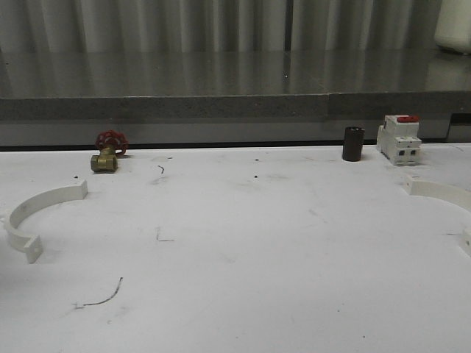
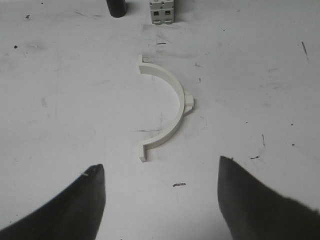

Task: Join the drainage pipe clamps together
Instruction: 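Lower the left gripper onto the white clamp half and grasp its rim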

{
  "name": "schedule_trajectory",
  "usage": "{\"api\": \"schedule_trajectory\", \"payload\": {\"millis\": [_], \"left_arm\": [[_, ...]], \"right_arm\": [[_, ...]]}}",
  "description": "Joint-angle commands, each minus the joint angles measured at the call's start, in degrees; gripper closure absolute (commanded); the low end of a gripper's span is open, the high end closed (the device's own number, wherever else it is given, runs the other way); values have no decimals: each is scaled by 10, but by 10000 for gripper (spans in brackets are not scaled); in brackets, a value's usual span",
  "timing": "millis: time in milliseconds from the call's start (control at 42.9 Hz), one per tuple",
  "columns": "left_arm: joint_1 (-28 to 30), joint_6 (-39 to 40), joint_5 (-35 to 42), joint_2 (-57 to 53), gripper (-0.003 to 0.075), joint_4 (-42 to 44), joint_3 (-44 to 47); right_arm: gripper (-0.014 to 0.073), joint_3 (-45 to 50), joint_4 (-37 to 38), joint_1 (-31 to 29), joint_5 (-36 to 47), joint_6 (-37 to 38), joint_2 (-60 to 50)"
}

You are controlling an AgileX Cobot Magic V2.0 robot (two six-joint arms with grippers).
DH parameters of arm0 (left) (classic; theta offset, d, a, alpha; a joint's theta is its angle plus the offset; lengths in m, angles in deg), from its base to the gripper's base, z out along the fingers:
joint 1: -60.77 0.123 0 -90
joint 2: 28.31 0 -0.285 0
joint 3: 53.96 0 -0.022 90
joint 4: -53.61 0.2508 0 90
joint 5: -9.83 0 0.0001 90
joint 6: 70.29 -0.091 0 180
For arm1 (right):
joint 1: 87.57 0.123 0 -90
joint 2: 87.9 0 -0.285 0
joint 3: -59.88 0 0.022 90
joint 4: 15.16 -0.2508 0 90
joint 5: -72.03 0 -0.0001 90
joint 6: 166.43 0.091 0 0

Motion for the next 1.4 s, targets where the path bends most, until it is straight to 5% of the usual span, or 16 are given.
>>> {"api": "schedule_trajectory", "payload": {"millis": [0,722,1375], "left_arm": [[-20,-2,18,26,311,10,-45],[-49,-2,-19,274,311,45,-187],[-39,-32,-43,329,314,5,-209]], "right_arm": [[83,-18,5,-1,36,-5,-1],[83,-18,5,-1,36,-5,-1],[83,-18,5,-1,36,-5,-1]]}}
